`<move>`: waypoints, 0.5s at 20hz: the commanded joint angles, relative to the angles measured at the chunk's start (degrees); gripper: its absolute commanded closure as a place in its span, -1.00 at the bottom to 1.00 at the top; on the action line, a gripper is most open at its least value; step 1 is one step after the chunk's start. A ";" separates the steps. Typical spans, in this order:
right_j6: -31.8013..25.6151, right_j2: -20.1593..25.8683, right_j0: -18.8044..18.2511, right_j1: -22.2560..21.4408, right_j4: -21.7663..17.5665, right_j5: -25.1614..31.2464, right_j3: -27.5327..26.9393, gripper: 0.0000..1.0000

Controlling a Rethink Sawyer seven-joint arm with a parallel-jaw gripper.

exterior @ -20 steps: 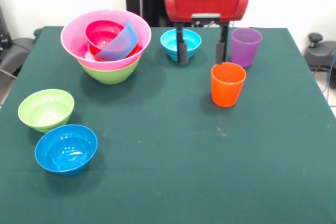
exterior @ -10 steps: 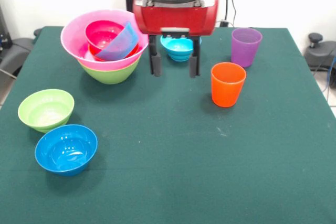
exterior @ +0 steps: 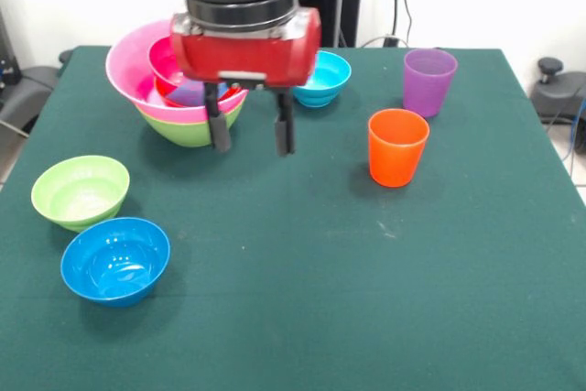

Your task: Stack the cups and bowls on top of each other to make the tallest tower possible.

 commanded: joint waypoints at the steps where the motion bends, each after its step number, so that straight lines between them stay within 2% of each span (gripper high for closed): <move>1: -18.02 4.14 -1.82 4.68 -4.59 5.27 -4.05 -1.00; 8: -21.75 5.79 -3.30 7.31 -5.04 8.17 -8.14 -1.00; 10: -21.99 5.92 -3.60 7.86 -5.35 7.28 -8.13 -1.00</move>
